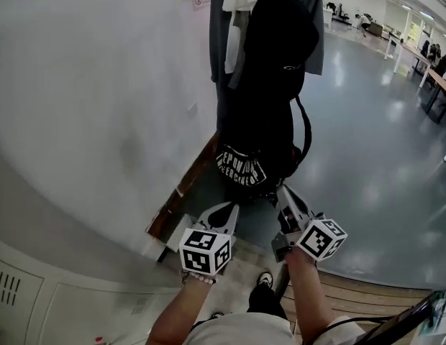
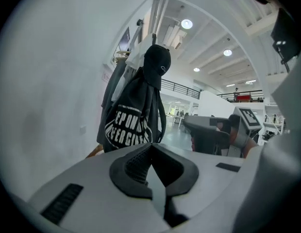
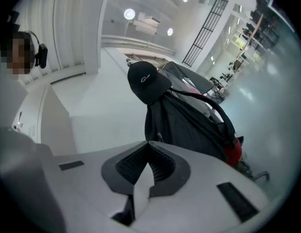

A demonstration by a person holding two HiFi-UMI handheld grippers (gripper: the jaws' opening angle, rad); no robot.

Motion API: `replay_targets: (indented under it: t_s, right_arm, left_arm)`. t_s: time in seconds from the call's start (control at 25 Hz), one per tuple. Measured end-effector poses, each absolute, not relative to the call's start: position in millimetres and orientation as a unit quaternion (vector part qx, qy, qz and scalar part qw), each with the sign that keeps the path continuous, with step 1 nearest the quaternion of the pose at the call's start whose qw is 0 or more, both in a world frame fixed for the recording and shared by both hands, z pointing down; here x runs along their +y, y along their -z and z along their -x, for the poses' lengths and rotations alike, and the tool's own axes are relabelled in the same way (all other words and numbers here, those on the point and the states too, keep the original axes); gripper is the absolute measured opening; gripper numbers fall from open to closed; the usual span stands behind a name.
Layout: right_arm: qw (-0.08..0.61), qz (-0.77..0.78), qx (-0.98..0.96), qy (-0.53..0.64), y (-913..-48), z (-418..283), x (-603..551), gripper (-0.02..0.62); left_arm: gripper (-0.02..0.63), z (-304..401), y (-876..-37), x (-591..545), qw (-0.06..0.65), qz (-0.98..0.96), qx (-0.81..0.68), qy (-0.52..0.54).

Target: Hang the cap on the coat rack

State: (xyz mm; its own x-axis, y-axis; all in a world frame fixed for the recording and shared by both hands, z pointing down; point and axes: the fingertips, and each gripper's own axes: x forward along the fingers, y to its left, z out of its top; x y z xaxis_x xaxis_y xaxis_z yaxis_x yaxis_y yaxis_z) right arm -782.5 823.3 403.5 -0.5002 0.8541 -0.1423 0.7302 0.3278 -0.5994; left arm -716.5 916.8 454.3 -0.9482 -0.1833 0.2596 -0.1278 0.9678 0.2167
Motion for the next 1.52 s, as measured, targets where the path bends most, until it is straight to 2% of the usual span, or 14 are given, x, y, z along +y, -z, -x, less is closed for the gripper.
replay_targets:
  t_s: [0.24, 0.4, 0.56, 0.92, 1.52]
  right_arm:
    - [0.123, 0.441, -0.841, -0.287, -444, 680, 808, 0.002]
    - [0.124, 0.387, -0.869, -0.283, -455, 636, 766, 0.002]
    - [0.146, 0.338, -0.894, -0.256, -466, 617, 733, 0.002]
    - [0.121, 0.361, -0.900, -0.211, -442, 603, 718, 0.002]
    - [0.135, 0.392, -0.887, -0.202, -443, 587, 732, 0.002]
  left_arm:
    - [0.005, 647, -495, 882, 0.166, -0.145, -0.970, 0.105]
    - [0.005, 616, -502, 861, 0.172, -0.181, -0.962, 0.113]
    - [0.005, 592, -491, 855, 0.163, -0.185, -0.962, 0.117]
    - [0.005, 583, -462, 851, 0.101, -0.157, -0.970, 0.153]
    - [0.005, 573, -451, 852, 0.102, -0.150, -0.972, 0.150]
